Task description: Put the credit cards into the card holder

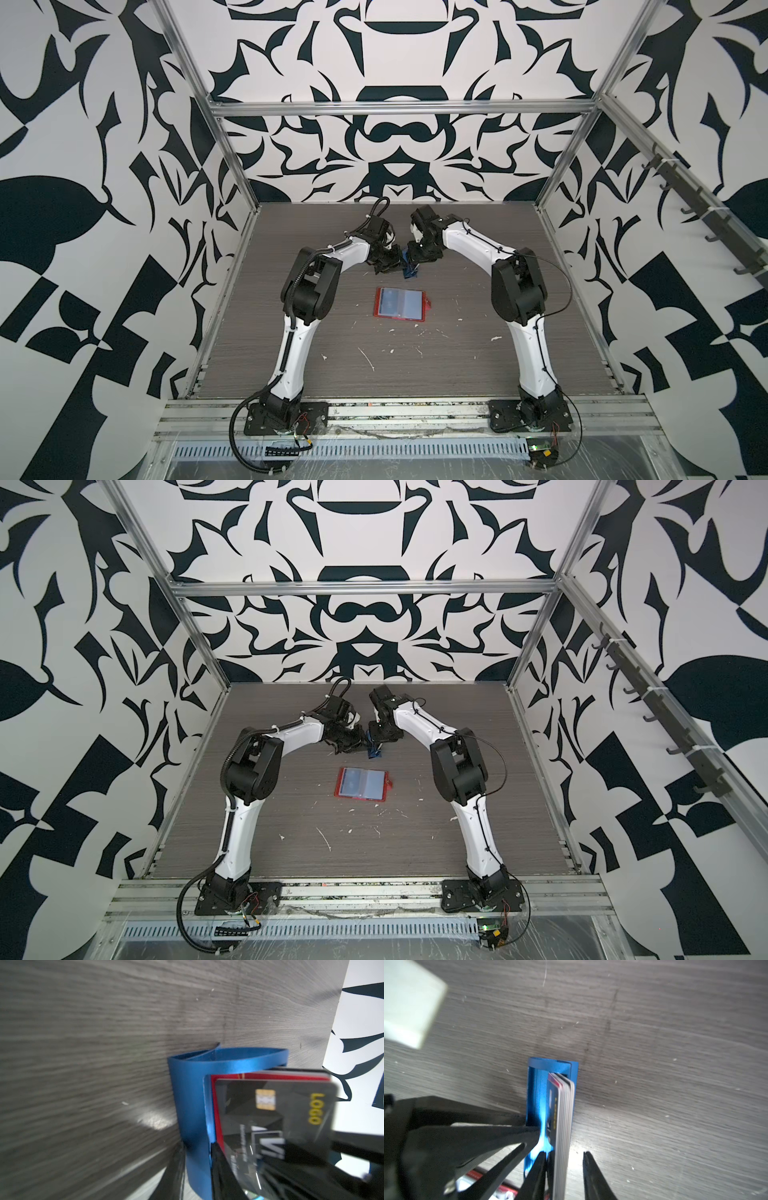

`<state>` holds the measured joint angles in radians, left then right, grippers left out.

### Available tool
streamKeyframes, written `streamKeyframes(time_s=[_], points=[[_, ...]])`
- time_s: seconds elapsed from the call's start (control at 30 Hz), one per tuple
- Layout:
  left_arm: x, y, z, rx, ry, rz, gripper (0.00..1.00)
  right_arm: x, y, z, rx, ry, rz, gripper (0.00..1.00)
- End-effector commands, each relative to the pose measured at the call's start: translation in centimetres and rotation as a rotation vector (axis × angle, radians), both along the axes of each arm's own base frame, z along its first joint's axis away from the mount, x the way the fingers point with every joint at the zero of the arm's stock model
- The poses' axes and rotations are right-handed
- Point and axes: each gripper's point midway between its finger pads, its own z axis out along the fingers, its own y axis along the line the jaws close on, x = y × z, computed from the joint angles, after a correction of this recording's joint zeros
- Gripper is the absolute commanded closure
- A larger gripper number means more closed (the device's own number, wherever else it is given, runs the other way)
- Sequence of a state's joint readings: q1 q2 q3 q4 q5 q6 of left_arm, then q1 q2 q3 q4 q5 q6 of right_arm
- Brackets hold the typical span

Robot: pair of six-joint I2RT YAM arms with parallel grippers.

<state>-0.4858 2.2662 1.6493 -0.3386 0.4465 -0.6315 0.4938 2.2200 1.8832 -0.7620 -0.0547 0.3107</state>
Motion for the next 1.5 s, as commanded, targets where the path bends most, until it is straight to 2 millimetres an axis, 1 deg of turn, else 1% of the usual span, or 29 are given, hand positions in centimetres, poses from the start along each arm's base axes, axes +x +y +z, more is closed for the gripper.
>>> streamKeyframes(time_s=[0.0,0.17,0.23,0.37,0.53,0.73,1.1,1.37,1.47], points=[[-1.5,1.9,-3.7,0.104,0.104,0.023,0.75,0.8,-1.0,4.7,-0.019,-0.098,-0.017,0.70],[-1.5,1.9,-3.6,0.104,0.104,0.021,0.75,0.8,-0.9,4.9,-0.019,-0.100,-0.011,0.71],[-1.5,1.8,-3.7,0.103,0.105,0.020,0.76,0.8,-0.8,4.9,-0.019,-0.099,-0.007,0.75],[-1.5,1.9,-3.8,0.105,0.109,0.021,0.76,0.7,-0.7,4.9,-0.019,-0.100,-0.004,0.81],[-1.5,1.9,-3.9,0.103,0.111,0.021,0.76,0.7,-1.0,5.2,-0.029,-0.107,-0.008,0.82],[-1.6,1.8,-3.8,0.103,0.112,0.020,0.76,0.7,-1.0,5.5,-0.031,-0.113,-0.009,0.79],[-1.6,1.9,-4.0,0.105,0.117,0.020,0.76,0.5,-1.2,6.0,-0.030,-0.122,-0.010,0.81],[-1.7,1.8,-3.7,0.101,0.116,0.018,0.76,0.2,-0.7,6.3,0.002,-0.123,0.003,0.99],[-1.5,1.7,-3.1,0.093,0.106,0.018,0.76,0.0,-0.4,6.9,0.037,-0.134,0.012,1.00]])
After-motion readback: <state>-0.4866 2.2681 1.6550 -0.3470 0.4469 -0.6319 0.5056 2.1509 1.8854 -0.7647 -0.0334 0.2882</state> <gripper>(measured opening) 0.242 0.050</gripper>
